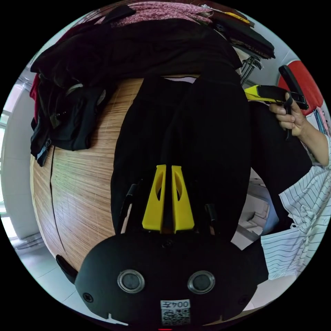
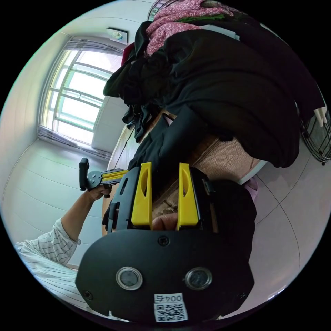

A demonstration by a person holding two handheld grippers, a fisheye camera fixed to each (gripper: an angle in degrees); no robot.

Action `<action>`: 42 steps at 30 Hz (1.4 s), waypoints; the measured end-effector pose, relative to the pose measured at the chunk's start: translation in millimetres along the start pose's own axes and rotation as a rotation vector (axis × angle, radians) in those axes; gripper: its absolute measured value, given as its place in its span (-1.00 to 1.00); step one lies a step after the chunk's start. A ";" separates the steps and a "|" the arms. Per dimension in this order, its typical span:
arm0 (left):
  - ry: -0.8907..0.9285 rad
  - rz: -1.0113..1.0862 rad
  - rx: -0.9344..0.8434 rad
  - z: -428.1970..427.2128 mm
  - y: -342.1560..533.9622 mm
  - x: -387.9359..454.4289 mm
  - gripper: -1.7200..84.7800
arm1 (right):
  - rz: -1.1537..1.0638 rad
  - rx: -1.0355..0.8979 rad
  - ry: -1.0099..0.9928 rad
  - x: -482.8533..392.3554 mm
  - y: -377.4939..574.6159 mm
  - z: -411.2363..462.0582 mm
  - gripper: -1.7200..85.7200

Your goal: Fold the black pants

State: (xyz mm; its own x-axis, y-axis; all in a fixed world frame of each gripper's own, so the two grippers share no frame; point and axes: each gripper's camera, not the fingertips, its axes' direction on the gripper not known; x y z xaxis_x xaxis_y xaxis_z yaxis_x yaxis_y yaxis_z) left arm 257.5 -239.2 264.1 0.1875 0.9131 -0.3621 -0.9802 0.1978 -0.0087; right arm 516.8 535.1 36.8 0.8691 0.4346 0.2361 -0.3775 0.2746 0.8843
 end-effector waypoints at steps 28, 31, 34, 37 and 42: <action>0.054 -0.771 0.499 -151.1 229.6 -91.4 -0.92 | -0.283 -0.155 0.321 -168.5 -68.1 158.6 -0.66; -0.039 -0.852 0.405 -179.3 302.6 -79.7 -0.92 | -0.389 -0.209 0.336 -200.3 -64.1 194.9 -0.69; -0.093 -0.967 0.382 -205.1 394.5 -52.7 -0.92 | -0.519 -0.279 0.291 -247.1 -43.9 234.3 -0.71; -0.125 -1.186 0.399 -234.0 505.1 -24.8 -0.90 | -0.618 -0.323 0.251 -297.4 -16.3 279.2 -0.81; -0.009 -1.672 0.575 -271.7 705.3 11.1 -0.85 | -0.653 -0.514 0.465 -341.6 9.9 378.7 -0.96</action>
State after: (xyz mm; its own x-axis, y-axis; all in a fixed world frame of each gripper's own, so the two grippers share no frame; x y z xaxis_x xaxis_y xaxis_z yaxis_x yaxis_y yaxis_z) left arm -449.1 -186.4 0.6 0.8747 -0.3768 -0.3049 0.3863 0.9219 -0.0311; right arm 337.2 64.5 117.5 0.7855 0.3293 -0.5241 -0.0526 0.8792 0.4735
